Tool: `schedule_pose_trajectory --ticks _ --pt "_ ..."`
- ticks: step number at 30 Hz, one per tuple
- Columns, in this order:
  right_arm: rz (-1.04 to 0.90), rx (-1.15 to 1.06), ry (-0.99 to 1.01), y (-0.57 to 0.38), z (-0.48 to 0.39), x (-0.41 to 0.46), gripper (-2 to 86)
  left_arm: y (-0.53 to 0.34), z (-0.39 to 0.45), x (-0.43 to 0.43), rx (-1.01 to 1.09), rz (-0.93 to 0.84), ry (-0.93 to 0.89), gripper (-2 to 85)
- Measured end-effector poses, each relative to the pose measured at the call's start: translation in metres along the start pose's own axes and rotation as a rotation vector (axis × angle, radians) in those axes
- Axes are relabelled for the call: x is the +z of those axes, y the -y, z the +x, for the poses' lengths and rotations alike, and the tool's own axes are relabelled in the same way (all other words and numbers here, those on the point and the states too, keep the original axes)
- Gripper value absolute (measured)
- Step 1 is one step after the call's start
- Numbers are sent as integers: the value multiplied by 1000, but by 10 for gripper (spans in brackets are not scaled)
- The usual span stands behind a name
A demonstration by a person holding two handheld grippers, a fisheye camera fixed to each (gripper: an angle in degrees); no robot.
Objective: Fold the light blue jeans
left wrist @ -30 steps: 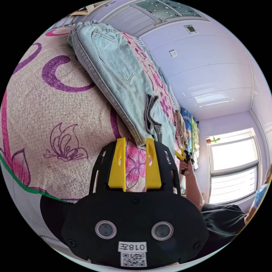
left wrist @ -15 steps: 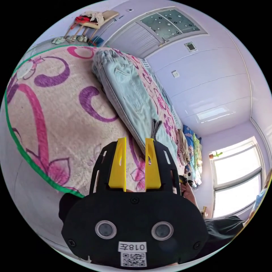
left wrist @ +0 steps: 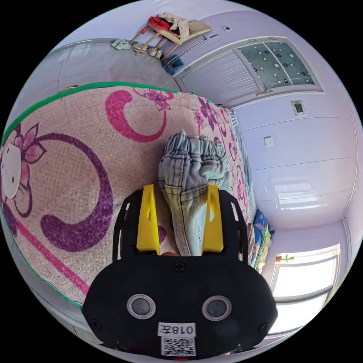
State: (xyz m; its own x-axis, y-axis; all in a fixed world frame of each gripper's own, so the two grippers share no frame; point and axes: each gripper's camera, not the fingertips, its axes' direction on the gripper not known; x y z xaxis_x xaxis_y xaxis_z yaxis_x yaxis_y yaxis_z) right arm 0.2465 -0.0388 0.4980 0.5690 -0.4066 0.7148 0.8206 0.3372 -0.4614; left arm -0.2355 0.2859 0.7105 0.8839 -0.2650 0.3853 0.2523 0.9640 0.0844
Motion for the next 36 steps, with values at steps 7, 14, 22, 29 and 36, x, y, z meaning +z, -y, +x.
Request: schedule_pose_trajectory --ticks 7,14,22,29,36 --pt "82 33 -69 -44 -5 -36 4 -25 46 -25 39 54 -43 114" --pt "116 6 -50 -63 -7 -39 -2 -84 116 -55 57 213 -53 99" --pt "175 -2 24 -107 8 -55 -3 -241 382 -90 615 418 27 101" --pt "280 33 78 -150 29 -80 -3 -528 562 21 1215 486 219 108" --pt "436 48 118 -198 28 -113 -2 -681 577 163 1654 339 694 114"
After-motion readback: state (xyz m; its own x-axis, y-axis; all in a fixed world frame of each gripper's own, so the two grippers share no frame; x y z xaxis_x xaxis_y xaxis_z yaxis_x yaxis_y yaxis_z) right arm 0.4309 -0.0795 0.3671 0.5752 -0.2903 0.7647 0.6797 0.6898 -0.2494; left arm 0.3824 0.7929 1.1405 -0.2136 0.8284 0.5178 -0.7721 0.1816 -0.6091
